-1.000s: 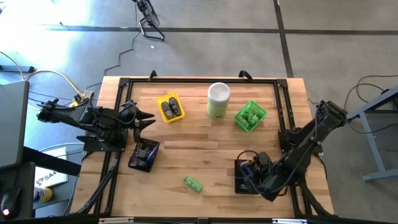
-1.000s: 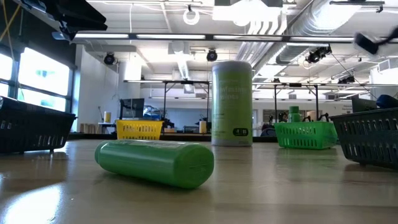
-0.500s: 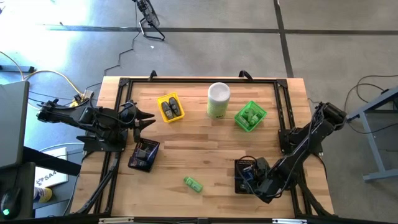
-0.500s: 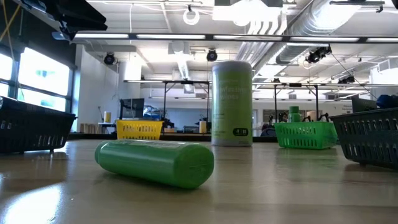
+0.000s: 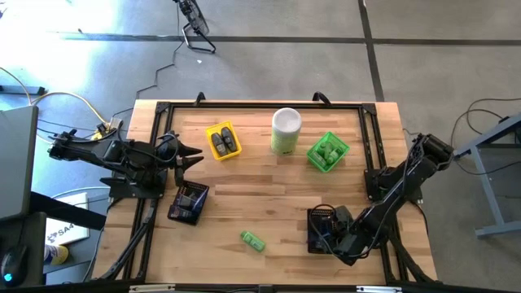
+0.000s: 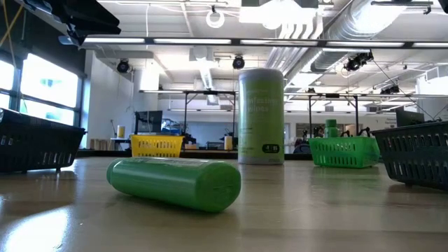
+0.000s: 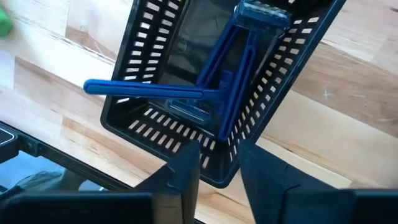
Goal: Pick & Place Travel size toiletries
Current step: Put the shampoo bottle bottle into the green bin
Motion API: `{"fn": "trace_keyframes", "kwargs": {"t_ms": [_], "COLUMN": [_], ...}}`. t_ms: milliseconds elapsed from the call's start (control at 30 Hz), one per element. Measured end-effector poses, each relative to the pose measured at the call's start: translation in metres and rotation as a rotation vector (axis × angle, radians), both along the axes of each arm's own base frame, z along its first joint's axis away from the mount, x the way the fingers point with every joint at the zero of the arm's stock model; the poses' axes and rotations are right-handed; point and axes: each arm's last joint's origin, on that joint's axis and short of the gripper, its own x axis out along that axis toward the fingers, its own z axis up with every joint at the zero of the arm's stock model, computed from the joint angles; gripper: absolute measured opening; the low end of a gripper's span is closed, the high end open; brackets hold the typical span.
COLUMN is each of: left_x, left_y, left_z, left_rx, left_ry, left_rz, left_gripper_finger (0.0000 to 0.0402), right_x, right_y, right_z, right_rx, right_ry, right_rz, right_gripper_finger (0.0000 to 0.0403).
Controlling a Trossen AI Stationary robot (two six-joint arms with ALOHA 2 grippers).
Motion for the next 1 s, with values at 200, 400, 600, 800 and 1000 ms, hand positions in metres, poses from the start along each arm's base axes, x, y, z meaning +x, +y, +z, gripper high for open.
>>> {"fn": "trace_keyframes", "kwargs": {"t_ms": [200, 400, 600, 800, 1000], "left_x": [0.000, 0.000, 0.000, 0.000, 0.000], "left_y": [0.000, 0.000, 0.000, 0.000, 0.000], "left_z": [0.000, 0.000, 0.000, 0.000, 0.000], "left_rx": [0.000, 0.000, 0.000, 0.000, 0.000], "left_ry": [0.000, 0.000, 0.000, 0.001, 0.000], "left_rz": [0.000, 0.000, -0.001, -0.001, -0.001], "left_gripper_finger": [0.0113, 0.0113, 0.0113, 0.0113, 0.0113], "right_x": [0.000, 0.002, 0.008, 0.020, 0.040], "right_y": [-0.004, -0.016, -0.033, -0.051, -0.066], "right_z": [0.003, 0.019, 0.035, 0.046, 0.052], "right_rx": [0.001, -0.002, -0.083, -0.224, -0.329], "right_ry": [-0.003, -0.085, -0.249, -0.394, -0.496], "right_rz": [-0.009, 0.001, 0.024, 0.031, 0.068], "right_gripper_finger": [0.0128, 0.0100, 0.0068, 0.0053, 0.0052]}}
